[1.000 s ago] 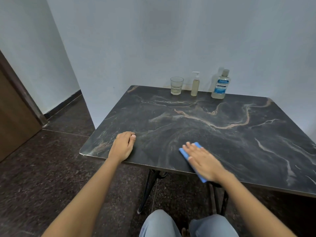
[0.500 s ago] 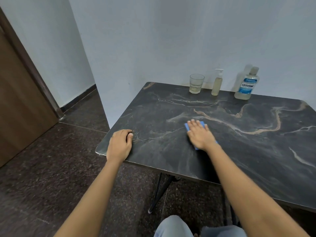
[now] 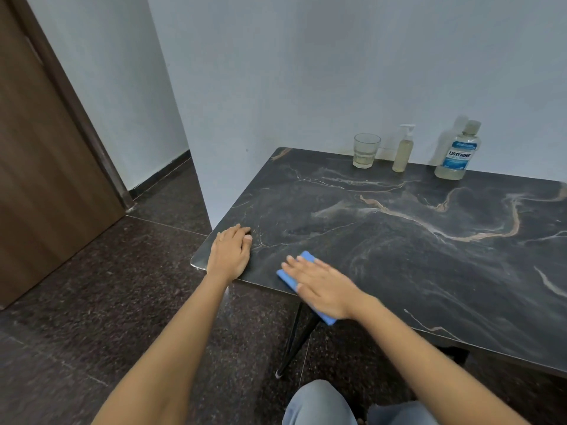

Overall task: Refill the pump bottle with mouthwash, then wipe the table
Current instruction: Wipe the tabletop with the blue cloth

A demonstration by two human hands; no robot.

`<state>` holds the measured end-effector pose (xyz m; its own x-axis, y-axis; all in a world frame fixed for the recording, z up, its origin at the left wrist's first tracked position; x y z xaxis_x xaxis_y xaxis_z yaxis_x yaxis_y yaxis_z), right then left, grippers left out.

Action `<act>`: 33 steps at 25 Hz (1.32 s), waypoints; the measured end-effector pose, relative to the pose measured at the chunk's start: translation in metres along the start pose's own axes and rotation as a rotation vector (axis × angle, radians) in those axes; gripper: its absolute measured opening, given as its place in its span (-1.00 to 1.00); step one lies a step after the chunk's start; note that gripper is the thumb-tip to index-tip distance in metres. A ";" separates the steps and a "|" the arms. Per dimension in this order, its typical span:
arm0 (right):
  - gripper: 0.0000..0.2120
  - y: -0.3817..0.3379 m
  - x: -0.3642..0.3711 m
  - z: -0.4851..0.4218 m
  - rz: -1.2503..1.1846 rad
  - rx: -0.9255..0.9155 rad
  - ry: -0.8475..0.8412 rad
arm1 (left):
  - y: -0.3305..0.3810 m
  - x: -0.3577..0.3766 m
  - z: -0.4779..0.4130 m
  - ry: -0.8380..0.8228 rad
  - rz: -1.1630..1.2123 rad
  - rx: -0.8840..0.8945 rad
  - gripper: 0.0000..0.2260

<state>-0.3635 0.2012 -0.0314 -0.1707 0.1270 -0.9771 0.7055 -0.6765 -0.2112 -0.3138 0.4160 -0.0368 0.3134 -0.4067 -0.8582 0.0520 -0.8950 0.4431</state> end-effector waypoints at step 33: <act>-0.52 -0.024 0.005 -0.017 0.010 -0.138 -0.048 | -0.023 -0.021 -0.011 -0.065 0.057 0.026 -0.44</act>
<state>-0.3697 0.2298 -0.0313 -0.1939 0.0838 -0.9774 0.7948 -0.5707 -0.2066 -0.3113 0.4472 -0.0267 0.2532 -0.4674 -0.8470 0.0108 -0.8741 0.4856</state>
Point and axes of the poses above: each hand's wrist, its own z-axis away from the middle knuckle, its own x-axis out of the palm, y = z × x, the point moved 7 cm from there along -z, towards the middle knuckle, and after that the axes turned 2 degrees about y, right-handed, at the moved point
